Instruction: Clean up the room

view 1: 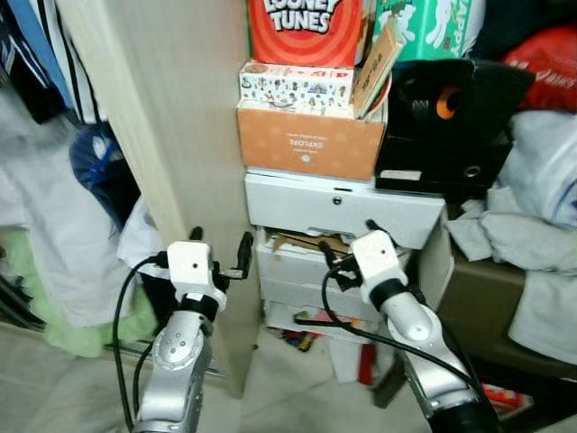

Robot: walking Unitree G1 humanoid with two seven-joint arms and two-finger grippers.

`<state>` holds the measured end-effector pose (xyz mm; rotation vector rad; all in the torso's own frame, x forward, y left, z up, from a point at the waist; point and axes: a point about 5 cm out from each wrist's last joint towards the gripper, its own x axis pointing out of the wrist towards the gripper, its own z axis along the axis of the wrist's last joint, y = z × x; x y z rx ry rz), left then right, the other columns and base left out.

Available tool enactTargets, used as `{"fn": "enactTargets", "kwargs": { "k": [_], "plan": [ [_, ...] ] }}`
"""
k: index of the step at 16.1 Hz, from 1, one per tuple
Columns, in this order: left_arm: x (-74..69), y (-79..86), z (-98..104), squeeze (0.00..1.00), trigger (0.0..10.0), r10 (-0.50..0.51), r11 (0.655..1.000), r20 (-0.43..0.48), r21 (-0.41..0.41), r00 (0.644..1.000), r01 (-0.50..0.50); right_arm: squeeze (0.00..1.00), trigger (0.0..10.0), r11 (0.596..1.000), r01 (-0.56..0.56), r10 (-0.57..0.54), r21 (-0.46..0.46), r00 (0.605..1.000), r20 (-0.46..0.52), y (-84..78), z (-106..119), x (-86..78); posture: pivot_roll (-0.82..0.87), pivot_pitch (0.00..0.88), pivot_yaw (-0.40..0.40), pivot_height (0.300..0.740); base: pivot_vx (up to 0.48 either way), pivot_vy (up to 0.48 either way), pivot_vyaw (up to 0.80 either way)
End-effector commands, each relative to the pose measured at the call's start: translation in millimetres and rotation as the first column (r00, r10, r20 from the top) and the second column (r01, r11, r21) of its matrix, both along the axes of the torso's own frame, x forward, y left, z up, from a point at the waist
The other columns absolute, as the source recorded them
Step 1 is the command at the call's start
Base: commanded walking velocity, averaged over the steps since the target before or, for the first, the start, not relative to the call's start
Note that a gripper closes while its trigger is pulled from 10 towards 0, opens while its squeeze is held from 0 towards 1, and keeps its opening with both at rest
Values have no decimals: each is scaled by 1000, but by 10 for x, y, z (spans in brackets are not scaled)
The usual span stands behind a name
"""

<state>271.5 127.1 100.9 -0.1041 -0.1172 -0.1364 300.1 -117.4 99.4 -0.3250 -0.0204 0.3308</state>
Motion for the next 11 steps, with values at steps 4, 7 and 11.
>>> {"fn": "enactTargets", "kwargs": {
  "k": [4,7,11],
  "plan": [
    [-11,178,50,0,10000,89,996,21,23,996,-89,0,10000,1000,-23,23,-1,1000,-6,108,-8,90,-120,0,-15,740,0,0,0],
    [62,116,127,0,10000,17,999,38,33,999,-18,0,10000,999,38,-38,-20,999,6,12,-39,72,-156,0,30,740,0,0,0],
    [21,60,159,0,10000,-56,998,42,40,998,54,0,10000,992,123,-122,-14,992,15,-129,-76,-21,-185,0,62,740,0,0,0]
  ]
}}
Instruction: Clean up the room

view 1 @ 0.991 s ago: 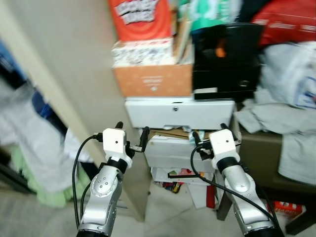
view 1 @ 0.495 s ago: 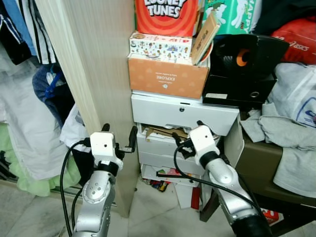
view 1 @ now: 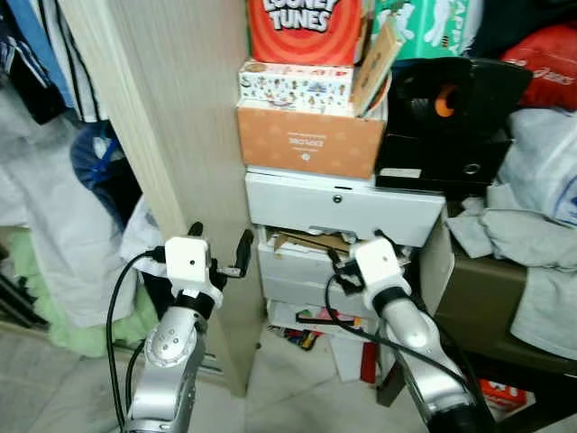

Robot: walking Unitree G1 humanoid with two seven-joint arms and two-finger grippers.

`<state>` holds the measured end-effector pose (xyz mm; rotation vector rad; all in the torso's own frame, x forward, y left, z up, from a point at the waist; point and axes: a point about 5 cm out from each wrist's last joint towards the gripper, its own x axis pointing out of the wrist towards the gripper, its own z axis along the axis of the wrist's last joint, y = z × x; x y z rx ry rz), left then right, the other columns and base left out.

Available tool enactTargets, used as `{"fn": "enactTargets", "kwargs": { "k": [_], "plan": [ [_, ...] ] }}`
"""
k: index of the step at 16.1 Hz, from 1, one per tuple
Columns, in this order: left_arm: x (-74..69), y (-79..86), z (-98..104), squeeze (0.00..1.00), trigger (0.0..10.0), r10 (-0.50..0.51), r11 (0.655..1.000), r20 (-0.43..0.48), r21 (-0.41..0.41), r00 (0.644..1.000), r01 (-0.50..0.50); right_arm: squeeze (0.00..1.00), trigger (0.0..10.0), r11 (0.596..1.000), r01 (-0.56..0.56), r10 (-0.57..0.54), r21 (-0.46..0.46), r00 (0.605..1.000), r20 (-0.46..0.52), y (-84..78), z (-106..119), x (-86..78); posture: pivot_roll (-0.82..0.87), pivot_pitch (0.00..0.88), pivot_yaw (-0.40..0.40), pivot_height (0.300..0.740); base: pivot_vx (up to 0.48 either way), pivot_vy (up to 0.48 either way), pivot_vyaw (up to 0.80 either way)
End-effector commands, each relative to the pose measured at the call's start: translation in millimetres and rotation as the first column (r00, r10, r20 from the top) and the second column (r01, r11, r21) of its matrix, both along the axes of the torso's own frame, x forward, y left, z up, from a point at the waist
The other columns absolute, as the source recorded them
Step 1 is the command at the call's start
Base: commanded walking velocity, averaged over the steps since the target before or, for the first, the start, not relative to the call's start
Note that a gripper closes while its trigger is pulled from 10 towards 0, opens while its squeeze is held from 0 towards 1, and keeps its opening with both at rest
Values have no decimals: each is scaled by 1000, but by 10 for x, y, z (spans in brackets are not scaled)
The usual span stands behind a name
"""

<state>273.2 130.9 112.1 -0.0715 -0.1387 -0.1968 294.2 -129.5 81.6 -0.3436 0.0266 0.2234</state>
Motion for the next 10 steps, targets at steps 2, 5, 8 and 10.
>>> {"fn": "enactTargets", "kwargs": {
  "k": [2,5,8,10],
  "plan": [
    [-71,107,45,0,10000,28,1000,6,-1,1000,-28,0,10000,999,46,-46,9,997,55,-144,132,-63,-195,0,71,740,0,0,0],
    [-192,228,-45,0,10000,61,998,-32,24,998,-60,0,10000,996,93,-91,-17,994,61,-295,142,-203,-201,0,71,740,0,0,0],
    [-512,625,-416,0,10000,155,985,-184,106,971,-138,0,10000,980,189,-192,-64,980,-48,-579,-107,-484,-197,0,75,740,0,0,0],
    [-589,770,-497,0,10000,190,981,-240,91,952,-173,0,10000,973,212,-219,-93,973,-75,-684,-195,-577,-196,0,76,740,0,0,0]
  ]
}}
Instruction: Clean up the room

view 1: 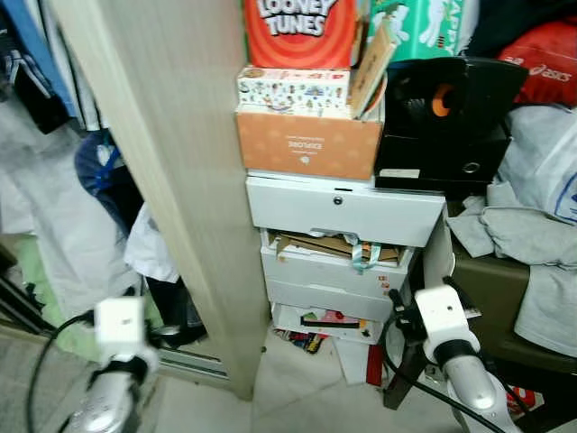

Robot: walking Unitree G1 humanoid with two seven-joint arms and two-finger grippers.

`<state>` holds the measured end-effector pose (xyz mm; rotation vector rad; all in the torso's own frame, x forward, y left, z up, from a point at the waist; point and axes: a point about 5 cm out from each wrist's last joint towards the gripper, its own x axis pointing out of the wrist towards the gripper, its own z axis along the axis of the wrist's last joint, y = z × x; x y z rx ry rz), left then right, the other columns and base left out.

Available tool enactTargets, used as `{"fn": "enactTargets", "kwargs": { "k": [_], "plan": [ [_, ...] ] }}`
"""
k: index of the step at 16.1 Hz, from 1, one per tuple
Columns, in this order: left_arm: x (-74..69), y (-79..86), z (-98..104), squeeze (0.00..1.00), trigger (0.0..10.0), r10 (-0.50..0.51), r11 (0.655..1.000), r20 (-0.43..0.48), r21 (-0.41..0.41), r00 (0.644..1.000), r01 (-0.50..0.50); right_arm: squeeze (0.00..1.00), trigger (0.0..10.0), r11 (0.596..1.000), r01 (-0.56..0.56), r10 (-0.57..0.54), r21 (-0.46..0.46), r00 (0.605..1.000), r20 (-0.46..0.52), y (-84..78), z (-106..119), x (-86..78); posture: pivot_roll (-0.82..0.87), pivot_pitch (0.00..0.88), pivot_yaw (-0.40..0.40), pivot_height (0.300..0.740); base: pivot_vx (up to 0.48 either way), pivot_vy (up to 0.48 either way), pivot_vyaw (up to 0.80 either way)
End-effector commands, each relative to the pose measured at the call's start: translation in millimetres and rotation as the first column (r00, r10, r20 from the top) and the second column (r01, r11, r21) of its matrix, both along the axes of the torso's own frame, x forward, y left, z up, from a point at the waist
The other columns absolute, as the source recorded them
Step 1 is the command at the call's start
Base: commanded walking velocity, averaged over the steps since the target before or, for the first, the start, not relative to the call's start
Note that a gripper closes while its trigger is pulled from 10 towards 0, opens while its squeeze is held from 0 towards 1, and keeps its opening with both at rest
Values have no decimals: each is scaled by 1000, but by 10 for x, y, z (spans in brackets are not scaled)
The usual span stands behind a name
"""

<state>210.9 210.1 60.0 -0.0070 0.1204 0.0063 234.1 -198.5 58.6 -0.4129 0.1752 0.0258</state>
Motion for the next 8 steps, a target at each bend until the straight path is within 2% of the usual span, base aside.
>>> {"fn": "enactTargets", "kwargs": {
  "k": [1,4,7,8],
  "plan": [
    [9,21,36,0,10000,-7,1000,2,-8,1000,7,0,10000,1000,25,-25,6,1000,-8,-49,-2,-72,-194,0,80,740,0,0,0],
    [-67,-1,144,0,10000,-34,999,29,-1,999,34,0,10000,999,46,-46,11,999,16,-126,91,-249,-196,0,88,740,0,0,0],
    [-153,-8,150,0,10000,-46,999,20,-8,999,46,0,10000,999,41,-41,0,999,36,-132,162,-358,-198,0,90,740,0,0,0],
    [-183,18,159,0,10000,-32,999,20,-7,999,32,0,10000,999,41,-41,-5,998,38,-135,177,-370,-198,0,90,740,0,0,800]
  ]
}}
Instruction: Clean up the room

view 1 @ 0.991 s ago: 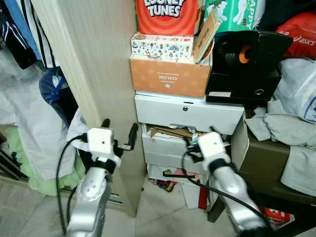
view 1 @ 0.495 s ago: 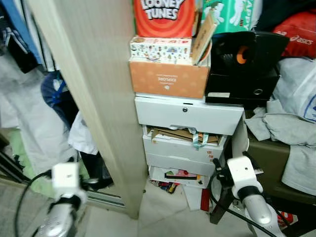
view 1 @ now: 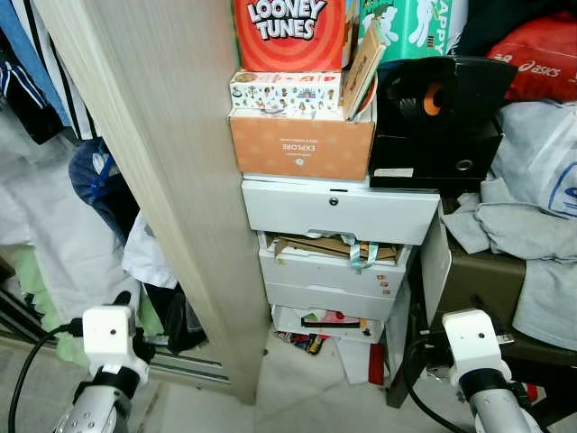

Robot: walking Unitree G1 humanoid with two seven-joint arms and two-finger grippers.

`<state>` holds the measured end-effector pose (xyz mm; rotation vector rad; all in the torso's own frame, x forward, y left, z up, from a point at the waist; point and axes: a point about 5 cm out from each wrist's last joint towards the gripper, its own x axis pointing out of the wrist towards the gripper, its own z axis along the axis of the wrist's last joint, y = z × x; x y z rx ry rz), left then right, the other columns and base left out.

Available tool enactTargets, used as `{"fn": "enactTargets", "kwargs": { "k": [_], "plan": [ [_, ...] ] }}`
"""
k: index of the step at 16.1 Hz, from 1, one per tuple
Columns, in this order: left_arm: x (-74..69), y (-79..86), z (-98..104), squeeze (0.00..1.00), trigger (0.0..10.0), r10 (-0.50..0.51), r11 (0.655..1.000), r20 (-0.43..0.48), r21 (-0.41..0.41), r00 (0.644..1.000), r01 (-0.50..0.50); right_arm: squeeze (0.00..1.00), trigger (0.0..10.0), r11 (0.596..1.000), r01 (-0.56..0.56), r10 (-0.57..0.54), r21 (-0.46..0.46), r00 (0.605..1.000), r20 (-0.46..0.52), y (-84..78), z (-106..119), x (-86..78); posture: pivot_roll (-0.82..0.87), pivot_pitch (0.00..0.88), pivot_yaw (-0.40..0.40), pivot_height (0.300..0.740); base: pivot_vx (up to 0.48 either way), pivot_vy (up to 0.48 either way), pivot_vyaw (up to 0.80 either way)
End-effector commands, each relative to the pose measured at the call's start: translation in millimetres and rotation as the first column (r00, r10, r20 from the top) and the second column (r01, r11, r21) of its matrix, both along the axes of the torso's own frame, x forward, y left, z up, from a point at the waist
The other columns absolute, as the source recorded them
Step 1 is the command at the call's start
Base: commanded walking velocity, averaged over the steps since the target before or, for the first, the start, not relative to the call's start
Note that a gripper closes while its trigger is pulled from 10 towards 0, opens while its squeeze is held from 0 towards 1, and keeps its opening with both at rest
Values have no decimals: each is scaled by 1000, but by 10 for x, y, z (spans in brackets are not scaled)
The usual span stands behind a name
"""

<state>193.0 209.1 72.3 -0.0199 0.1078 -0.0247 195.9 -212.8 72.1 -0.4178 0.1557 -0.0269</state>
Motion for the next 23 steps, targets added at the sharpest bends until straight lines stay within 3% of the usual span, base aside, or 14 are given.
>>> {"fn": "enactTargets", "kwargs": {
  "k": [1,16,23],
  "plan": [
    [-8,36,52,0,10000,0,1000,8,5,1000,0,0,10000,1000,-7,7,4,1000,7,10,46,11,-198,0,90,740,0,0,800],
    [93,-25,82,0,10000,-2,1000,23,3,1000,2,0,10000,998,-55,55,-13,998,17,40,100,168,-202,0,73,740,0,0,800],
    [225,-92,114,0,10000,-4,1000,51,-2,999,4,0,10000,998,-67,67,-9,997,42,58,111,315,-204,0,82,740,0,0,57]
  ]
}}
